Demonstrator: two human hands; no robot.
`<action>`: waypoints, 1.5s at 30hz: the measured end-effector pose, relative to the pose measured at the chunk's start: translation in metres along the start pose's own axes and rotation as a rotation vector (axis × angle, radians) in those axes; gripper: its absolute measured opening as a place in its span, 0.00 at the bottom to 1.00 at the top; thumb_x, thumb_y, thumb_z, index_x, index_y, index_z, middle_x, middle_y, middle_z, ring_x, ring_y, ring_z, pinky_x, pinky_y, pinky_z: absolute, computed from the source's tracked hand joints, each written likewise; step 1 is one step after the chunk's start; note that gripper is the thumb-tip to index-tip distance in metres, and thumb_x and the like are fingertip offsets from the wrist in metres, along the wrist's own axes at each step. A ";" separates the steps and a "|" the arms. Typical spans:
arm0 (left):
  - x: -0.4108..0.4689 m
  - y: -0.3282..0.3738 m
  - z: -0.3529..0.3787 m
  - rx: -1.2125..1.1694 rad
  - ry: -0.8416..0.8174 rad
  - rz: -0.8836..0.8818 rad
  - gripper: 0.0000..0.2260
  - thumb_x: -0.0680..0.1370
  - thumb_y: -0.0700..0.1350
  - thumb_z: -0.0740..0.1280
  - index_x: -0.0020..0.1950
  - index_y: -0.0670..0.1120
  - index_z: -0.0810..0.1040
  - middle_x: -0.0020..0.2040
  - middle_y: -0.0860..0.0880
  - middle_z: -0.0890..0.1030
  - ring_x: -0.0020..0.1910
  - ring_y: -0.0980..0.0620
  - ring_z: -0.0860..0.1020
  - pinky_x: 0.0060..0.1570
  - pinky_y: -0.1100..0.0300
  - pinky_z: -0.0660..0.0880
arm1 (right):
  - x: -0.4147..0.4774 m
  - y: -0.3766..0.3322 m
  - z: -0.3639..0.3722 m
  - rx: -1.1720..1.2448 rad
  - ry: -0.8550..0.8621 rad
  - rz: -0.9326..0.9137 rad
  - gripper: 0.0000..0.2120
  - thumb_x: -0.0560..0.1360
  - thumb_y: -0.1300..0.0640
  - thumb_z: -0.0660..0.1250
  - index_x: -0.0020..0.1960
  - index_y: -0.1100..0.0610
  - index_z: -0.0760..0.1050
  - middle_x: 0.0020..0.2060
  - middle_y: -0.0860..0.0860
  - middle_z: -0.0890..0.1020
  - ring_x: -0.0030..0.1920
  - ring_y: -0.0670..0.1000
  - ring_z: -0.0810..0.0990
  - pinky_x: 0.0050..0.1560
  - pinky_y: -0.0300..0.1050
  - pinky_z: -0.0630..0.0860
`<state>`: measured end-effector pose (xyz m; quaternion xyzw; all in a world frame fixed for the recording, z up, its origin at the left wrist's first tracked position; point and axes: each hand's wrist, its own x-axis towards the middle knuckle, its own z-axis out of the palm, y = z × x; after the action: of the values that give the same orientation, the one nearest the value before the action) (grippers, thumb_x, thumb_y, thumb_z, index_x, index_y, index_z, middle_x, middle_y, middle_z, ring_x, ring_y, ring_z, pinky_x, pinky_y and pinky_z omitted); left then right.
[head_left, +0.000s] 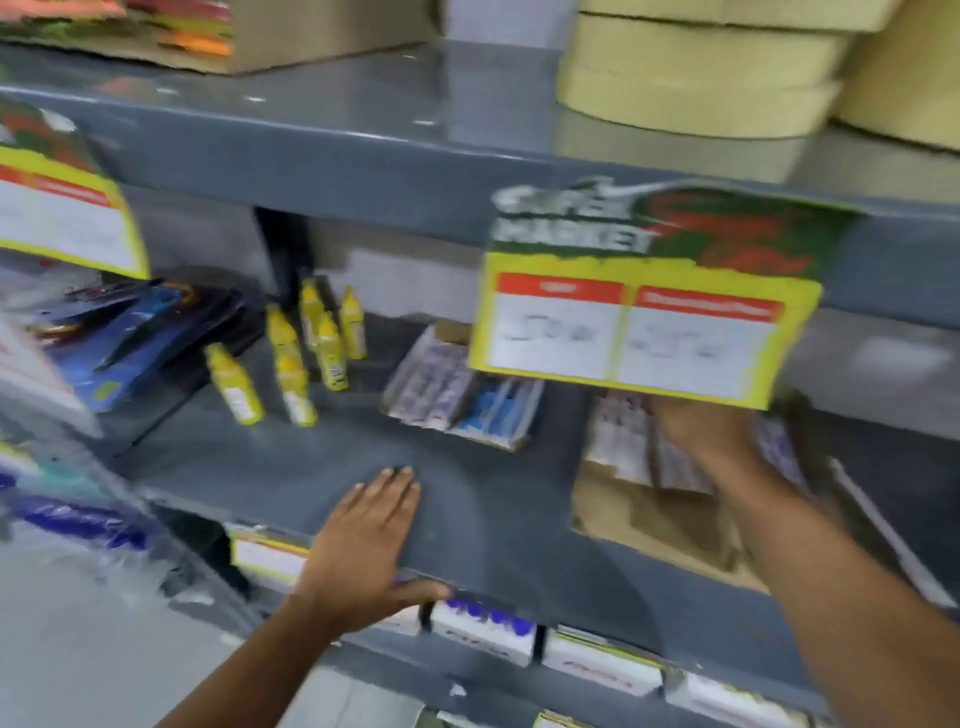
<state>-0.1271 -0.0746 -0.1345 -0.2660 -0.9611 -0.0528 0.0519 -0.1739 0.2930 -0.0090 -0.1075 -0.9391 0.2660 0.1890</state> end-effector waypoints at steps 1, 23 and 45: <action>0.000 -0.002 0.003 0.003 0.000 -0.002 0.49 0.68 0.78 0.56 0.72 0.38 0.65 0.73 0.39 0.64 0.71 0.39 0.63 0.70 0.51 0.50 | -0.003 0.015 -0.014 0.011 0.098 0.015 0.15 0.74 0.50 0.66 0.51 0.60 0.83 0.48 0.63 0.85 0.52 0.63 0.83 0.47 0.49 0.76; 0.002 0.006 -0.008 0.144 -0.135 -0.117 0.54 0.65 0.81 0.49 0.75 0.40 0.58 0.76 0.43 0.59 0.74 0.44 0.57 0.70 0.51 0.50 | -0.111 0.189 -0.094 -0.138 0.496 0.041 0.06 0.78 0.58 0.68 0.48 0.59 0.83 0.40 0.57 0.84 0.43 0.56 0.79 0.43 0.43 0.70; 0.000 0.006 -0.007 0.117 -0.111 -0.115 0.54 0.65 0.82 0.48 0.77 0.43 0.54 0.77 0.46 0.54 0.75 0.47 0.51 0.71 0.48 0.50 | -0.132 0.117 -0.086 -0.228 0.554 -0.988 0.13 0.67 0.68 0.76 0.45 0.60 0.74 0.32 0.60 0.83 0.26 0.58 0.79 0.27 0.47 0.77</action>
<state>-0.1234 -0.0702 -0.1274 -0.2094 -0.9776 0.0155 0.0111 -0.0071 0.3897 -0.0439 0.2584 -0.8162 0.0050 0.5167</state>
